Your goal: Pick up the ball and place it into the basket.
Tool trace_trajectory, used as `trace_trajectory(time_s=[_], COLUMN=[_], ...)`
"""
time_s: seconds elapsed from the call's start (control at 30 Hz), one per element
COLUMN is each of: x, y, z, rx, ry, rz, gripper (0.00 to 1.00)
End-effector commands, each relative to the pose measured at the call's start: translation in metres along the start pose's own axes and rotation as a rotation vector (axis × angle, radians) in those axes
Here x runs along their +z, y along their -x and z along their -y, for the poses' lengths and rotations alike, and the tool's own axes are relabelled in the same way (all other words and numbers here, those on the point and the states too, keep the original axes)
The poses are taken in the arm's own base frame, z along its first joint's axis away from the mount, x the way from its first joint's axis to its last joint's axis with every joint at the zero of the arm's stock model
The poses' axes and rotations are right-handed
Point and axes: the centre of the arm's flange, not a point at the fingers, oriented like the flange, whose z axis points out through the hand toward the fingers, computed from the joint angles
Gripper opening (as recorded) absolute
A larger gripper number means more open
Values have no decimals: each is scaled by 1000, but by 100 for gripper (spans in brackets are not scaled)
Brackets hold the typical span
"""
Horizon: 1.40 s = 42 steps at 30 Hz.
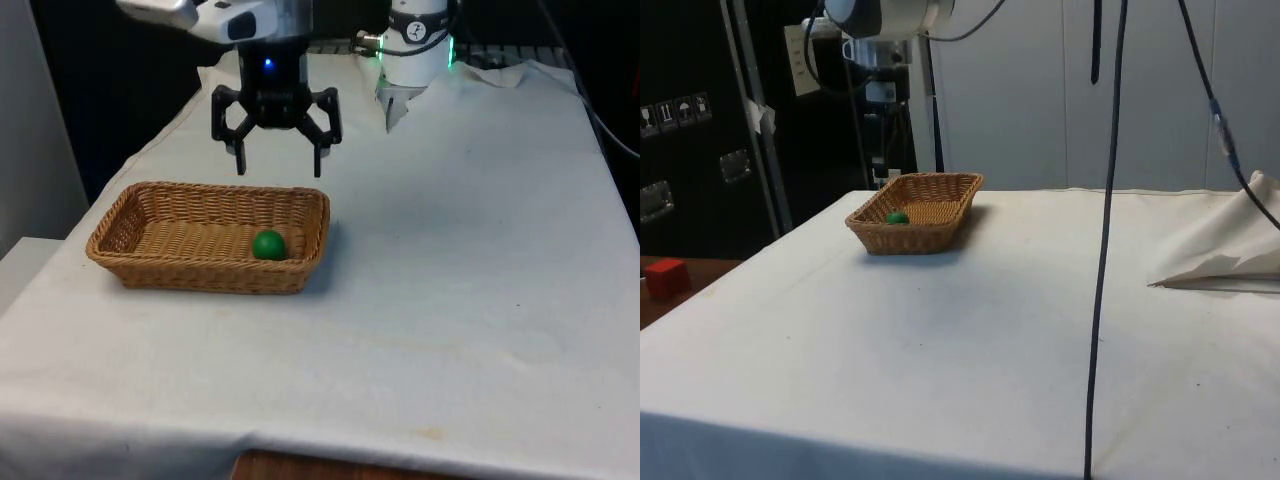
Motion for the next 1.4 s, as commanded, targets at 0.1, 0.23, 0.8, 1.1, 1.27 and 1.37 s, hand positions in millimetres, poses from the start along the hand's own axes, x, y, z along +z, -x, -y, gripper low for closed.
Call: trace_trajectory(time_s=[0.1,0.23,0.8,1.1,1.27,1.37], x=[-7,-24,-49,-51,-48,-46], y=[-2,-2,17,32,39,45], z=[9,30,75,88,92,95], rx=[-4,-8,-15,-3,14,31], ry=[1,4,-21,-38,-47,-54], rz=[3,9,27,48,63,73], gripper=[100,100,100,100,100,100])
